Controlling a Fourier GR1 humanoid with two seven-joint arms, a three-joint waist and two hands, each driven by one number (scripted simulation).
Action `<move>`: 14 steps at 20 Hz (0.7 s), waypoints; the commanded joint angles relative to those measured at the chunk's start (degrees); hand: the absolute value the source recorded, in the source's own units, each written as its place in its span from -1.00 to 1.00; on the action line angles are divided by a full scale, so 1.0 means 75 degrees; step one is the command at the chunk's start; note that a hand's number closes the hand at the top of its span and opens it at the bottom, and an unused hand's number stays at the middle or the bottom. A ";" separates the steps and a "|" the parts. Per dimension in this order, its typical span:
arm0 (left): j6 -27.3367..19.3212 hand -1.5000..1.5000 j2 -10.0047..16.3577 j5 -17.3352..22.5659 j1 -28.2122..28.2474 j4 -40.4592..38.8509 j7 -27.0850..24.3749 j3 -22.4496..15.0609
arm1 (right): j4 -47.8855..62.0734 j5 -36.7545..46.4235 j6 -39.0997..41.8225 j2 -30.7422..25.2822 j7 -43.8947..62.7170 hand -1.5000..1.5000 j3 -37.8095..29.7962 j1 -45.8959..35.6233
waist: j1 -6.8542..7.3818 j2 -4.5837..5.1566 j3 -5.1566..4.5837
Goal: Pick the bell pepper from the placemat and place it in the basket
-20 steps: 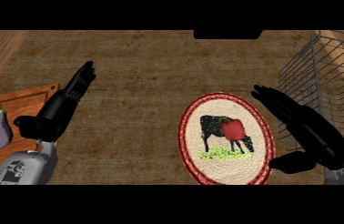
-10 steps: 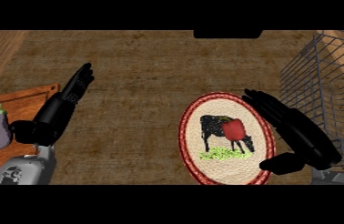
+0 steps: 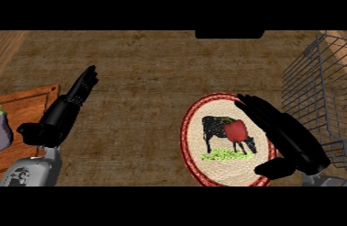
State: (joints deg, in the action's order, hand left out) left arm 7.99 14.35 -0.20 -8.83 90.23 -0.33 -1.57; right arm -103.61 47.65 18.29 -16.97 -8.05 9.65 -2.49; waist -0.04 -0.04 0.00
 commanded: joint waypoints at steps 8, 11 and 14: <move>0.0382 0.00 -0.0133 -0.0025 -0.0029 0.0221 0.0299 0.0480 | 0.1156 0.1021 -0.0535 0.0510 -0.0315 -1.00 0.0169 -0.0386 | 0.0019 0.0004 0.0001; -0.0003 0.00 -0.0530 -0.0532 0.0315 0.0599 0.0204 0.0048 | 0.0990 0.1300 -0.0651 0.0877 0.0137 -1.00 0.0480 -0.0107 | 0.0014 0.0000 0.0001; 0.0586 0.00 -0.0232 0.0054 0.0327 0.0867 0.0547 0.0464 | 0.2066 0.1409 -0.0845 0.0780 -0.0269 -1.00 0.0142 -0.0728 | 0.0038 0.0003 0.0001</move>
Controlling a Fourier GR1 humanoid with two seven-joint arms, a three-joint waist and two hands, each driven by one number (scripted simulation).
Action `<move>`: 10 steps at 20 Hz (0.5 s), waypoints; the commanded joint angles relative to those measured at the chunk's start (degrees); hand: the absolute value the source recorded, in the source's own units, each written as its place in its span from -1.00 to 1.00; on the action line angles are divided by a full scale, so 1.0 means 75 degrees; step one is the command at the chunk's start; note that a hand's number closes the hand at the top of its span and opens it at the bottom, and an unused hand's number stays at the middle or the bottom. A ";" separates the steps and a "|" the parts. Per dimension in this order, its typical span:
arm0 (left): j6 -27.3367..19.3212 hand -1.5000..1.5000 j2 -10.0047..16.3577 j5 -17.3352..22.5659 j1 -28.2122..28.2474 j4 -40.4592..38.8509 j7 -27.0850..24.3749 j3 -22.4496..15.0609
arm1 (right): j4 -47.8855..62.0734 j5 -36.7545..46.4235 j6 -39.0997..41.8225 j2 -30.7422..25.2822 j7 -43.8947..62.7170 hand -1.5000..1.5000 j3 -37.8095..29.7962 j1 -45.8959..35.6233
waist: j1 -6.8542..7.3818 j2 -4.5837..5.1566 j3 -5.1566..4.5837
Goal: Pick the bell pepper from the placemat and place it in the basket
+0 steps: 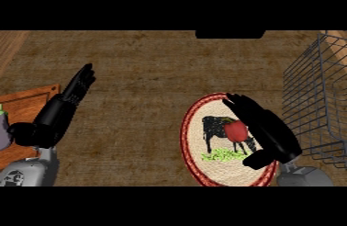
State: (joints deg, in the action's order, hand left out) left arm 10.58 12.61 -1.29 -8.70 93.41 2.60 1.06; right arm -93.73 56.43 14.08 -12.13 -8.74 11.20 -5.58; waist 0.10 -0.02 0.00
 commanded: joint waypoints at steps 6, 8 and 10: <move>0.0281 0.00 -0.0162 0.0032 0.0109 -0.0084 -0.0157 0.0281 | 0.1056 0.0636 -0.0368 0.0366 0.0065 -1.00 -0.0010 -0.0309 | -0.0005 0.0001 0.0000; 0.0087 0.00 -0.0377 -0.0317 0.0024 -0.0037 -0.0066 -0.0045 | 0.1916 0.0528 -0.0577 0.0215 -0.0404 -1.00 -0.0357 -0.0648 | 0.0006 0.0005 0.0001; -0.0043 0.00 -0.0339 -0.0628 -0.0277 -0.1092 -0.0936 0.0189 | 0.1502 0.0575 -0.0458 0.0433 -0.0222 -1.00 -0.0104 -0.0410 | -0.0022 0.0007 -0.0001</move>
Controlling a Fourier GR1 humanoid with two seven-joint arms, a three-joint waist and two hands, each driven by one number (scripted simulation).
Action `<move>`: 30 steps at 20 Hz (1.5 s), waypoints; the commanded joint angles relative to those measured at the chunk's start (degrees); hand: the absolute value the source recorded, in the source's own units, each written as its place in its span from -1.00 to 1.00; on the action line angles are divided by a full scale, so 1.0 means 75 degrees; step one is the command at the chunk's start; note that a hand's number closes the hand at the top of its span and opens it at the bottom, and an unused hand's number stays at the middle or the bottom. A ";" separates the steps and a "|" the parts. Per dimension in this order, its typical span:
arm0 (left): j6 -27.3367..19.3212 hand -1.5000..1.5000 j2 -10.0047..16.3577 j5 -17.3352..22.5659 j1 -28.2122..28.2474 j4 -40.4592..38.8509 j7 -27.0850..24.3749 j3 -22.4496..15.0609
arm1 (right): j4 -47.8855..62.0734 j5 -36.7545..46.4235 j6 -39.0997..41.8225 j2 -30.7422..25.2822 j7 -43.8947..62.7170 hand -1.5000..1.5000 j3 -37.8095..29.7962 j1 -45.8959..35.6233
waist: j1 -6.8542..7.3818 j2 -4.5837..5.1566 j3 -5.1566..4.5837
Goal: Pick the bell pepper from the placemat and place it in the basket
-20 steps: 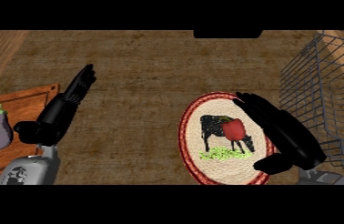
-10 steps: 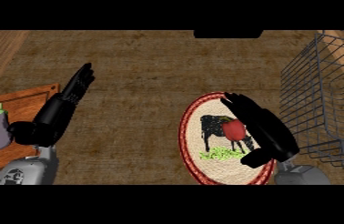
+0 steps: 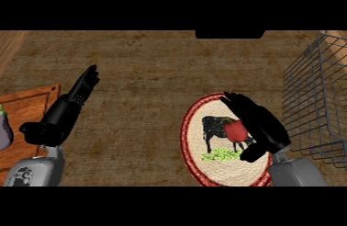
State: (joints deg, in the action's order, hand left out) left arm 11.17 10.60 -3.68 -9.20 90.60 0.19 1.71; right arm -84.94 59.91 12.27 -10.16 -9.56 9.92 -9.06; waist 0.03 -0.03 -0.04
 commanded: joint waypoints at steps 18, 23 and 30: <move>0.0305 0.00 0.0034 0.0153 -0.0411 0.0355 0.0826 0.0299 | -0.0014 0.1379 -0.0172 -0.0064 -0.0400 1.00 0.0978 0.0068 | -0.0024 -0.0011 0.0005; 0.0169 0.00 -0.0098 0.0060 -0.0187 0.0529 0.0742 0.0233 | -0.0032 0.1768 -0.0708 0.0417 0.0434 1.00 0.0991 0.0866 | -0.0059 -0.0033 0.0006; 0.0224 0.00 -0.0036 -0.0019 0.0508 0.0089 -0.0198 0.0389 | -0.2824 0.2172 -0.0342 0.1161 0.2389 1.00 0.1684 0.3787 | -0.0341 -0.0079 -0.0015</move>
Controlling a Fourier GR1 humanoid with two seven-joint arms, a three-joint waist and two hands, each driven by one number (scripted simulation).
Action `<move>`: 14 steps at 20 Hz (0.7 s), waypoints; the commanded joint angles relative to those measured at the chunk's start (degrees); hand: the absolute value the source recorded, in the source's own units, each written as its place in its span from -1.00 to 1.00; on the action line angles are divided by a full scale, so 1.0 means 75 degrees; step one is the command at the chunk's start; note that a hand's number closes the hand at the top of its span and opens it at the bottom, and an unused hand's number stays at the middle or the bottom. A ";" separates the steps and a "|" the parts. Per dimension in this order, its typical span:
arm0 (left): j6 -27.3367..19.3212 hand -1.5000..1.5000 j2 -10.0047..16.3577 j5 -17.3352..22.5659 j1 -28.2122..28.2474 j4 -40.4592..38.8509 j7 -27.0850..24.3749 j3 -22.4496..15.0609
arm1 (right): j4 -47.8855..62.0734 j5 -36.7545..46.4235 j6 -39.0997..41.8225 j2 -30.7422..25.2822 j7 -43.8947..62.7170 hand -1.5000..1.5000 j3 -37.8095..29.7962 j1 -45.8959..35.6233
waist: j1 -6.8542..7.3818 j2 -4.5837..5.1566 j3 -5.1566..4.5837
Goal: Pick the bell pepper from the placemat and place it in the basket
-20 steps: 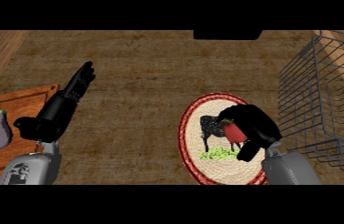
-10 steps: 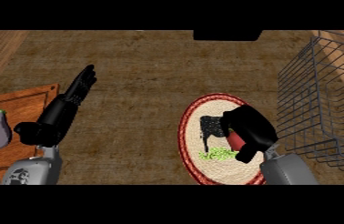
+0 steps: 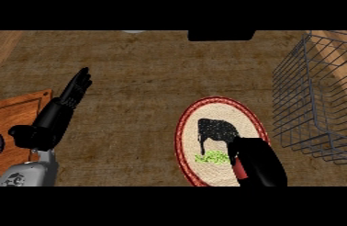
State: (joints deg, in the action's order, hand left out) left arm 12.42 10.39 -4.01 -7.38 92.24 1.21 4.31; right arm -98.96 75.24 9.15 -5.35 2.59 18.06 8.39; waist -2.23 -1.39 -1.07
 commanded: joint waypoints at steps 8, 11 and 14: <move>-0.0002 0.00 -0.0104 0.0048 -0.0141 -0.0103 0.0001 -0.0021 | -0.3667 -0.2131 -0.1051 0.0706 0.1252 1.00 0.2227 0.2850 | 0.0014 0.0123 0.0150; 0.0049 0.00 -0.0008 -0.0001 0.0122 0.0259 0.0113 -0.0061 | -0.5113 -0.2349 -0.1269 0.0710 0.1500 1.00 0.2679 0.3117 | 0.0118 0.0095 0.0147; 0.0134 0.00 0.0132 0.0088 -0.0108 0.0028 0.0024 0.0119 | -0.6584 -0.1778 -0.1099 0.0712 0.2203 1.00 0.3563 0.3588 | 0.0087 0.0111 0.0130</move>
State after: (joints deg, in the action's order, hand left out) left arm 12.54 10.37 -4.04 -7.94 92.50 1.46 4.35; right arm -134.20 61.58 0.51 0.05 14.53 38.64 31.31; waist -1.77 -0.59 -0.07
